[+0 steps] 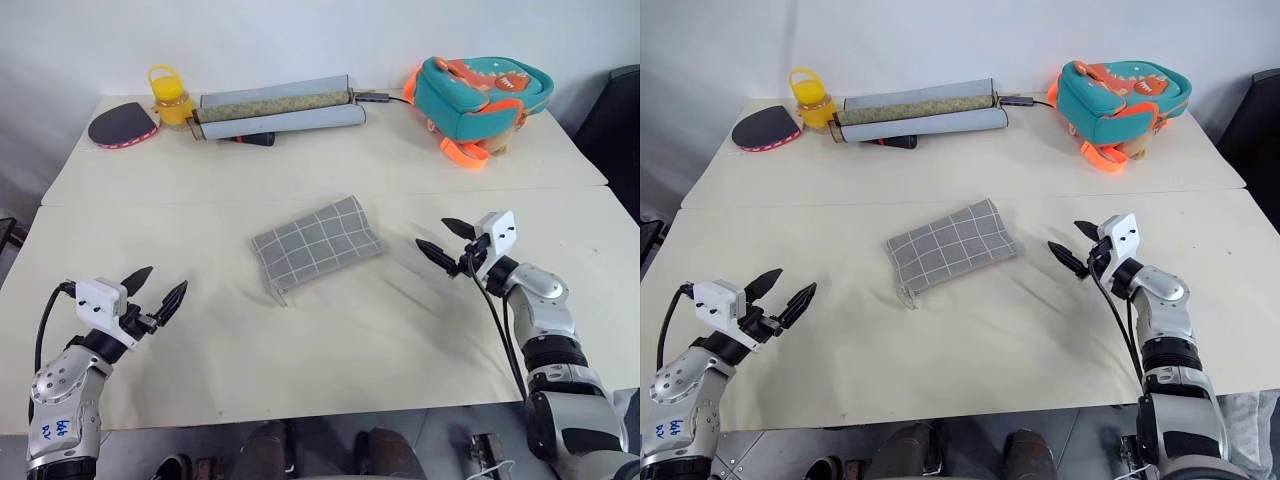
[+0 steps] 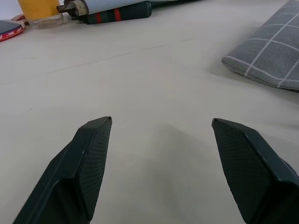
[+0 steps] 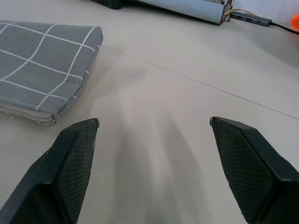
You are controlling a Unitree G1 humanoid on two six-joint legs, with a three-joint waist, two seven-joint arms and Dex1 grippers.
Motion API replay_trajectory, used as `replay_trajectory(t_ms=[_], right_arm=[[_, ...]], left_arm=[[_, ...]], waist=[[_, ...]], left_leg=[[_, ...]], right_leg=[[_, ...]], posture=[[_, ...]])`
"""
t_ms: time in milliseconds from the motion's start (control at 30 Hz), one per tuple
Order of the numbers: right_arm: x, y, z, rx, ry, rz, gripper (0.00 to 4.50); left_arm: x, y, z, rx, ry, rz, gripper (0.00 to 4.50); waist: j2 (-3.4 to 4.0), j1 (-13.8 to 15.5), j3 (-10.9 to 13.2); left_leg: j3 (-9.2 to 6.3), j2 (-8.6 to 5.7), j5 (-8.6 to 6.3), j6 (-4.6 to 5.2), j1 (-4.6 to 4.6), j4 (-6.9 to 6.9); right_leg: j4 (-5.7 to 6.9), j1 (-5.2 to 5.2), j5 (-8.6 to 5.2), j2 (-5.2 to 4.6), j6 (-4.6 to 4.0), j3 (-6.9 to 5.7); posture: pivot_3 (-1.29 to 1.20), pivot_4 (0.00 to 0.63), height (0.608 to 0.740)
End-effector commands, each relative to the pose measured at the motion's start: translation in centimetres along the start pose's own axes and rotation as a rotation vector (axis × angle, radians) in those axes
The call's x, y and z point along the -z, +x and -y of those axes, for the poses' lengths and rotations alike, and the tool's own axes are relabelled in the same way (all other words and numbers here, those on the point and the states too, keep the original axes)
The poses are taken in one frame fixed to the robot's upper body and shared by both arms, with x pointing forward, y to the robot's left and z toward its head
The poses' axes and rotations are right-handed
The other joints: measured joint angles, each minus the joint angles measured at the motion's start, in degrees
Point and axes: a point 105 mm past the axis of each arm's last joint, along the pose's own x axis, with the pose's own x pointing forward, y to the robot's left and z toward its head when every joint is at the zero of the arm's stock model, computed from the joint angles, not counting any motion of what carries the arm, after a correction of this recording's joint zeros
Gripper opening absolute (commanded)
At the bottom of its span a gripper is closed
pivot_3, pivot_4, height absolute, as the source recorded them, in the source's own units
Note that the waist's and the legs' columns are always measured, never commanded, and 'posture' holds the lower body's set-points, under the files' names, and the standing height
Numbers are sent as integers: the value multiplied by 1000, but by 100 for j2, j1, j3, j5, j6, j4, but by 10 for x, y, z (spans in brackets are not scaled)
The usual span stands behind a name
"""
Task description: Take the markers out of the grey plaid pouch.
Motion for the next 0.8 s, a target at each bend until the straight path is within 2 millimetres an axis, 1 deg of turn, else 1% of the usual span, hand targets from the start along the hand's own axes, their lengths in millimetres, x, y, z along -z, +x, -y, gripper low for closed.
replay_trajectory(t_ms=[33, 167, 267, 300, 400, 500, 567, 633, 667, 700, 733, 800], right_arm=[[-19, 2, 4, 15, -31, 68, 3966], [-21, 3, 4, 20, -47, 68, 3966], [-27, 8, -2, -6, -49, 91, 3966], [-31, 12, -8, -33, -34, 102, 3795], [-39, 27, -30, -115, -71, 118, 3064], [-52, 46, -54, -167, -60, 179, 1986], [-60, 61, -71, -193, -46, 218, 1252], [-62, 76, -84, -197, -52, 222, 570], [-58, 83, -91, -206, -87, 201, 235], [-56, 91, -96, -200, -119, 182, 14], [-54, 97, -96, -177, -131, 173, 14], [-46, 108, -90, -104, -113, 125, 14]], left_arm=[[-13, -1, 0, 6, 36, 46, 3639], [-17, 0, 6, 46, 39, 60, 3639], [-17, 1, 7, 62, 55, 59, 3639], [-19, 3, 8, 73, 75, 71, 3639], [-22, 8, 11, 96, 136, 85, 3639], [-23, 16, 16, 119, 178, 96, 3639], [-20, 21, 20, 146, 253, 86, 3639], [-18, 26, 22, 166, 300, 77, 3639], [-17, 29, 24, 180, 341, 73, 3639], [-17, 32, 28, 209, 391, 79, 3639], [-18, 35, 31, 231, 428, 87, 3639], [-18, 40, 35, 251, 496, 95, 3639]], waist=[[0, -1, 0], [0, 1, 0], [0, -2, 0], [0, -2, 0], [0, -2, 0], [1, -3, 0], [1, -4, 0], [2, -12, 0], [2, -13, 0], [2, -16, 0], [2, -12, 0], [2, 1, 0]], left_leg=[[0, 0, 0, 0, 0, 0], [0, 0, 0, 0, 0, 0], [0, 0, 0, 0, 0, 0], [0, 0, 0, 0, 0, 0], [0, 2, 0, -1, 0, 0], [0, 2, -1, -3, 0, -1], [0, 2, -2, -4, 0, -1], [2, 1, -1, -5, 0, -2], [3, 1, 0, -6, -1, -2], [3, 1, 0, -6, 0, -2], [6, 0, 0, -6, -1, -2], [7, -1, 0, -6, -3, -2]], right_leg=[[0, 0, 0, 0, 0, 0], [0, 0, 0, 0, 0, -1], [0, 0, 0, 0, 0, 0], [0, 0, 0, 0, 0, 0], [0, -1, 0, 0, 0, 0], [3, -3, 0, 1, 0, -1], [7, -6, 0, 1, 0, -1], [13, -12, 0, 4, 0, -3], [14, -15, 0, 6, 0, -5], [23, -20, 0, 6, 0, -5], [30, -30, 0, 5, 0, -5], [38, -35, 0, 4, 0, -5]], posture=[[0, 150, 740], [0, 150, 740], [0, 150, 740], [0, 150, 740], [0, 150, 740], [0, 150, 740], [0, 150, 740], [0, 150, 740], [0, 150, 740], [0, 150, 740], [0, 150, 740], [0, 150, 740]])
